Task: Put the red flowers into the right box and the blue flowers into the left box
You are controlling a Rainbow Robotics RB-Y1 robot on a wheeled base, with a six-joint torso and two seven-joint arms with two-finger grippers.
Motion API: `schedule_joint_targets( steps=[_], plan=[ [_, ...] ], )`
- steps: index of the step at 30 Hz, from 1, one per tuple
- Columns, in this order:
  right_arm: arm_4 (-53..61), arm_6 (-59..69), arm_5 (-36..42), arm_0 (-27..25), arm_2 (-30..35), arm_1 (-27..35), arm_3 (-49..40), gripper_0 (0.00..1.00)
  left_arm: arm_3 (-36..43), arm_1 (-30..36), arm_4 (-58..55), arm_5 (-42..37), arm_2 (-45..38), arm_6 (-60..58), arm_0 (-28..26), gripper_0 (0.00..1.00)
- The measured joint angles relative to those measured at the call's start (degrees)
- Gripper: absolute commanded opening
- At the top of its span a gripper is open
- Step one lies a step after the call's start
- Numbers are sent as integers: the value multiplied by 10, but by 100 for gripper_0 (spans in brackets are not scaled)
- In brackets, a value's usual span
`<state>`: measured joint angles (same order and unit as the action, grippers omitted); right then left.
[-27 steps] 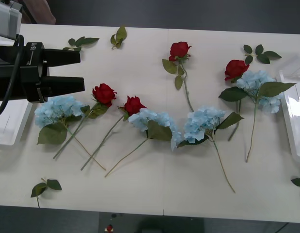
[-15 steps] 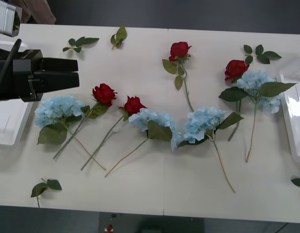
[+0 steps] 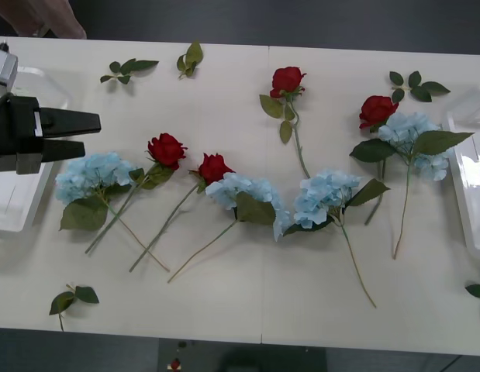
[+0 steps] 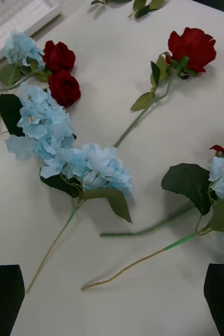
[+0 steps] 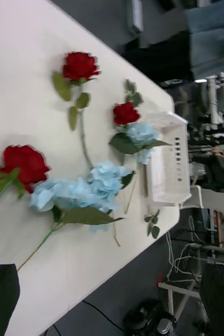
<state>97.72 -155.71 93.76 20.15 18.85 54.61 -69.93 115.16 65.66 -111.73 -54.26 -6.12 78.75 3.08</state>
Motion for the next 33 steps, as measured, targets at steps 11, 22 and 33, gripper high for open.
schedule_joint_targets(
  steps=[11, 22, 33],
  plan=[
    [-113, 241, -40, -3, -30, 0, -98, 100, 0, 8, 187, -63, 0, -225, -20, 100],
    [-230, 548, -45, -17, -72, 0, -179, 100, -1, 8, 318, -84, 56, -350, -12, 100],
    [-350, 732, -114, -17, -156, 0, -219, 100, -86, -21, 346, -84, 133, -357, 53, 100]
  ],
)
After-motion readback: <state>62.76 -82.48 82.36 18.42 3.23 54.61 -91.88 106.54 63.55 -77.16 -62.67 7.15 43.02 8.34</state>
